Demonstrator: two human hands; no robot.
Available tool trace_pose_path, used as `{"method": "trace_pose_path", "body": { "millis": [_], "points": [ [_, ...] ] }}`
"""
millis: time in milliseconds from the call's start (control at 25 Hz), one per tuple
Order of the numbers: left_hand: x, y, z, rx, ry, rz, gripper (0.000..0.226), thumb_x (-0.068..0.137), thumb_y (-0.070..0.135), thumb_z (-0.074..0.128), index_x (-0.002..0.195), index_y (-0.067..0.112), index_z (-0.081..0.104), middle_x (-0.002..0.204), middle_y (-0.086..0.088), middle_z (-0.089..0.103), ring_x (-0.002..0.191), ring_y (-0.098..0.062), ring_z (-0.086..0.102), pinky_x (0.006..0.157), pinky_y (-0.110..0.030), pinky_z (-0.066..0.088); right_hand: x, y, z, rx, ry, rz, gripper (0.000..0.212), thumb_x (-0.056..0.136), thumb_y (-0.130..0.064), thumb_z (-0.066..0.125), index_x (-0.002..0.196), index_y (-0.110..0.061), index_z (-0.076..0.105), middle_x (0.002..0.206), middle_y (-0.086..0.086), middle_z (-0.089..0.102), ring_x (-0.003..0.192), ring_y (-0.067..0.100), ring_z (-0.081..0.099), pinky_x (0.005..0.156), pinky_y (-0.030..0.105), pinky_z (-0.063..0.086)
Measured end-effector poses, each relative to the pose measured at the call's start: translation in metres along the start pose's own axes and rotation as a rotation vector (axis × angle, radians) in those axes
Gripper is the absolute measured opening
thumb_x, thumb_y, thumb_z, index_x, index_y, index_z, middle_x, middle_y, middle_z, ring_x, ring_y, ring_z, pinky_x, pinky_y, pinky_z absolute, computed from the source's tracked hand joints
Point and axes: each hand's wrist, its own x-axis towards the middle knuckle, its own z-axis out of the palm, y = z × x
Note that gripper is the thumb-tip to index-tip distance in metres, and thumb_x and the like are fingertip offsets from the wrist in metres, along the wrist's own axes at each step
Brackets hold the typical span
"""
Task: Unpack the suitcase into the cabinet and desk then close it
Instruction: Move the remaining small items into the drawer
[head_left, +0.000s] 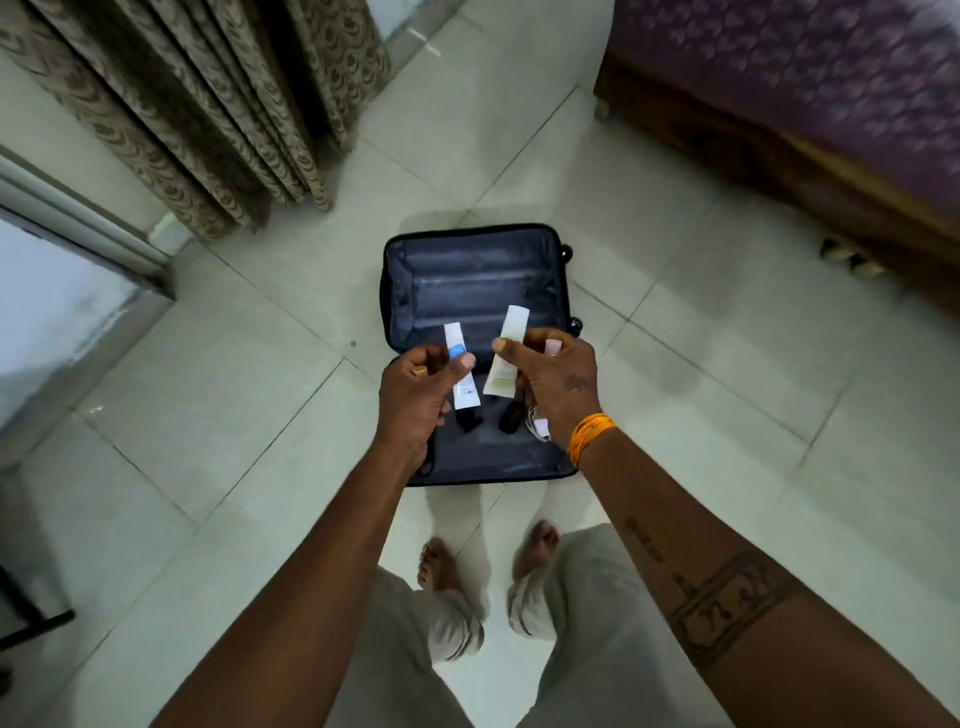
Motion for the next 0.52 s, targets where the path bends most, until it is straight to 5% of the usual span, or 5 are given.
{"method": "trace_pose_path", "body": {
  "millis": [200, 360, 520],
  "points": [
    [-0.103, 0.115, 0.026, -0.002, -0.049, 0.054, 0.026, 0.085, 0.03, 0.085, 0.103, 0.014, 0.075, 0.066, 0.004, 0.066, 0.044, -0.005, 0.048, 0.044, -0.023, 0.037, -0.091, -0.098, -0.062, -0.004, 0.031, -0.077, 0.017, 0.079, -0.024, 0.09, 0.086, -0.013, 0.079, 0.08, 0.008, 0.078, 0.077, 0.028, 0.077, 0.066, 0.042, 0.065],
    [-0.164, 0.167, 0.069, 0.046, -0.205, 0.185, 0.022, 0.087, 0.022, 0.084, 0.101, 0.009, 0.074, 0.067, 0.008, 0.068, 0.045, 0.001, 0.054, 0.044, -0.017, 0.04, -0.153, -0.146, -0.128, 0.013, 0.139, -0.158, 0.021, 0.083, -0.027, 0.087, 0.088, -0.009, 0.078, 0.064, -0.001, 0.067, 0.05, 0.012, 0.058, 0.047, 0.025, 0.047],
    [-0.214, 0.198, 0.125, 0.07, -0.433, 0.266, 0.021, 0.087, 0.017, 0.084, 0.099, 0.003, 0.073, 0.062, 0.007, 0.063, 0.042, 0.001, 0.049, 0.043, -0.014, 0.037, -0.213, -0.17, -0.198, 0.052, 0.3, -0.209, 0.026, 0.084, -0.033, 0.085, 0.085, -0.009, 0.075, 0.059, -0.001, 0.059, 0.047, 0.016, 0.047, 0.042, 0.025, 0.039]
  ]
}}
